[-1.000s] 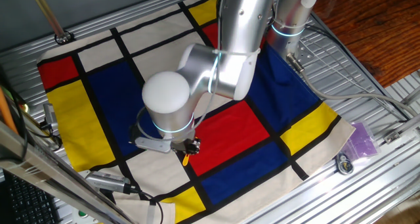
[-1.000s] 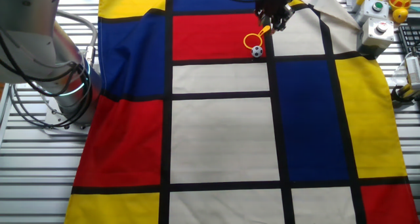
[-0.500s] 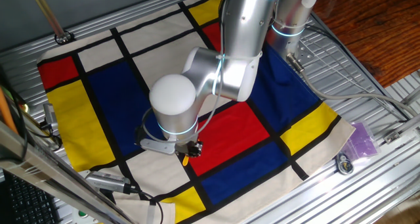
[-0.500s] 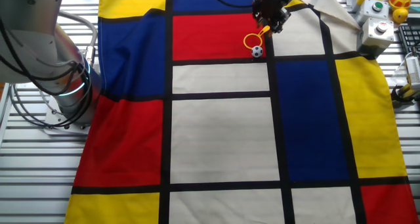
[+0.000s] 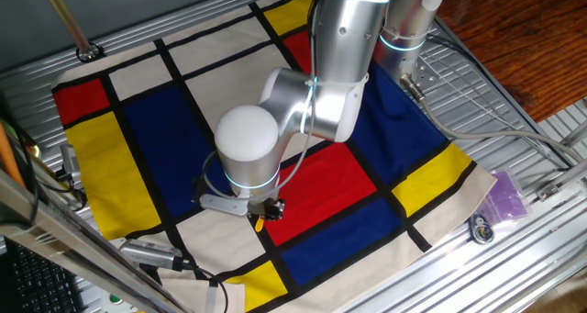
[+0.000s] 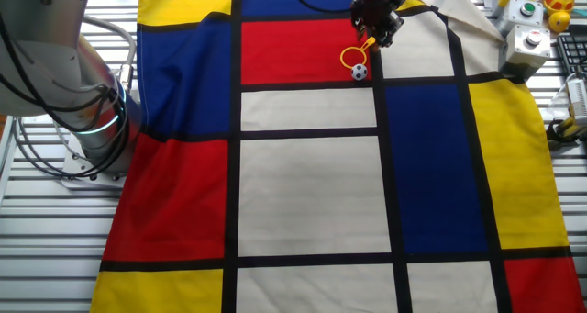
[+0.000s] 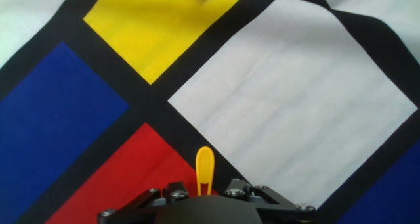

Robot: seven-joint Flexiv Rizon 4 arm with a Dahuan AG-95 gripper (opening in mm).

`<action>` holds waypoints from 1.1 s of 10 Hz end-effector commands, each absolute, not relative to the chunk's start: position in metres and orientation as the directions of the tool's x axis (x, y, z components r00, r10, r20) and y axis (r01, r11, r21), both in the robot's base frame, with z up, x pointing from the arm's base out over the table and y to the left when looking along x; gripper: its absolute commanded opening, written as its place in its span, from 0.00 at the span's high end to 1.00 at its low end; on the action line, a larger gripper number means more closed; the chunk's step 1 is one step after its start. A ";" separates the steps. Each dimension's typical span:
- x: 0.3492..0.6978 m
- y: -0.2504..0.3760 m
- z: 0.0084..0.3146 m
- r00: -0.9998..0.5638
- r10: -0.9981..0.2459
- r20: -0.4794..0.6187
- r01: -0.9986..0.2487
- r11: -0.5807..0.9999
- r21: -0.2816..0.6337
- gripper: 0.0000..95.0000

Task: Attach the bubble ring to the ball

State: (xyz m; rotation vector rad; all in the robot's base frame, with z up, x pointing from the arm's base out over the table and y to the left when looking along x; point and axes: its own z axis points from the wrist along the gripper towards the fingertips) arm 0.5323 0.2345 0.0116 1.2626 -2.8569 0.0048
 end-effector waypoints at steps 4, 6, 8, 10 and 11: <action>0.532 0.236 0.008 -0.675 -0.738 0.010 -0.738 0.675 -0.005 0.80; 0.532 0.236 0.008 -0.683 -0.730 0.011 -0.730 0.683 -0.006 1.00; 0.532 0.236 0.008 -0.692 -0.722 0.010 -0.722 0.692 -0.006 1.00; 0.534 0.234 0.021 -0.697 -0.717 0.020 -0.717 0.697 0.005 1.00; 0.536 0.232 0.032 -0.692 -0.721 0.030 -0.721 0.693 0.008 1.00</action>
